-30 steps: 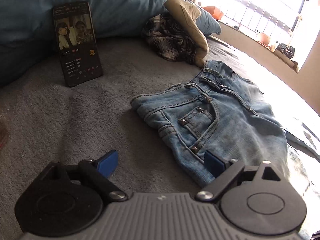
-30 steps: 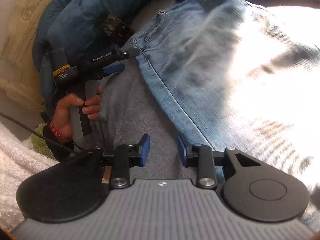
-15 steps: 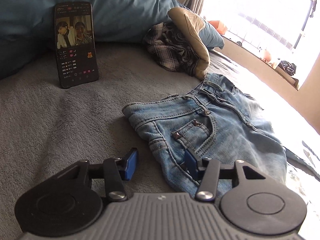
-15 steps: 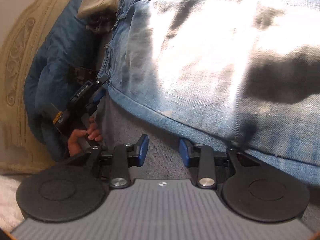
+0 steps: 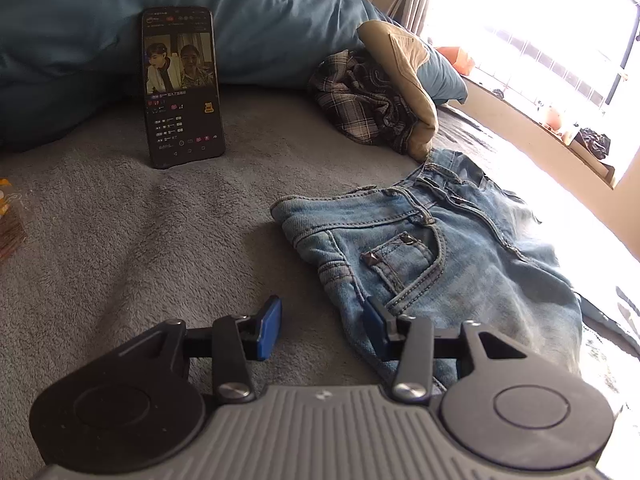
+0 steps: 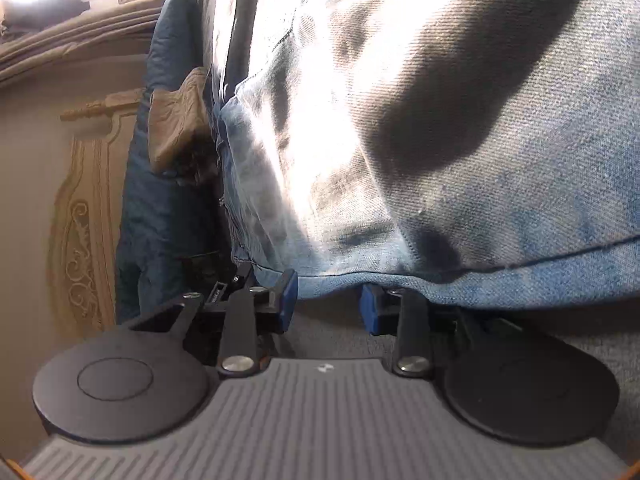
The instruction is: Fold clothes
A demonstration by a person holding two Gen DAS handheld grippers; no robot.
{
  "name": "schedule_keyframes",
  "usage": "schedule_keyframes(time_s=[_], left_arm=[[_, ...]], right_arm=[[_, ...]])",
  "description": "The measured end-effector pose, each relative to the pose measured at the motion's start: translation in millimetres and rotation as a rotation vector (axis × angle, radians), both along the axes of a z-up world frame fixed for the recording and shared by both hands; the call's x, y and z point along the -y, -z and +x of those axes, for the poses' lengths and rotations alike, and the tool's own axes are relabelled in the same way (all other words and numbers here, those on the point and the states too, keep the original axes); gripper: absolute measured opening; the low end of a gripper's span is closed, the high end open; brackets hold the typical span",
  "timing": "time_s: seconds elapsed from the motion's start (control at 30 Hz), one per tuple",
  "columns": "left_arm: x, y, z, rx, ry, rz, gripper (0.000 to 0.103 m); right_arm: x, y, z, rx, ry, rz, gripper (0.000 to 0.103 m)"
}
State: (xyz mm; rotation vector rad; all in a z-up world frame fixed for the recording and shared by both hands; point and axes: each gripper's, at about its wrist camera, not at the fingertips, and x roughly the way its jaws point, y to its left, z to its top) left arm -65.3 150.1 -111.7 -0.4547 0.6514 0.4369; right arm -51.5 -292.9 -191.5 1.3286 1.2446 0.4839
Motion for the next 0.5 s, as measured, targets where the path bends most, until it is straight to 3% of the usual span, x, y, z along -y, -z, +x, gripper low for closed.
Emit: schedule_keyframes(time_s=[0.07,0.23,0.3,0.37,0.5], left_arm=[[0.4,0.1,-1.9,-0.002,-0.005,0.003,0.046],[2.3,0.5,-3.3,-0.004,-0.007,0.016,0.046],[2.6,0.6,-3.6,-0.003,-0.004,0.019,0.046],[2.7,0.7,-4.1,-0.001,0.001,0.023,0.046],[0.1,0.6,-3.0,-0.001,0.007,0.014,0.046]], right_arm=[[2.2,4.9,-0.4,-0.035,0.052,0.044,0.031],[-0.5,7.1,1.8,-0.090,0.080,0.040,0.030],[-0.6,8.6,1.4,-0.102,0.079,0.030,0.024],[-1.3,10.1,1.1,-0.114,0.077,0.017,0.008],[-4.1,5.7,3.4,-0.089,0.052,-0.019,0.006]])
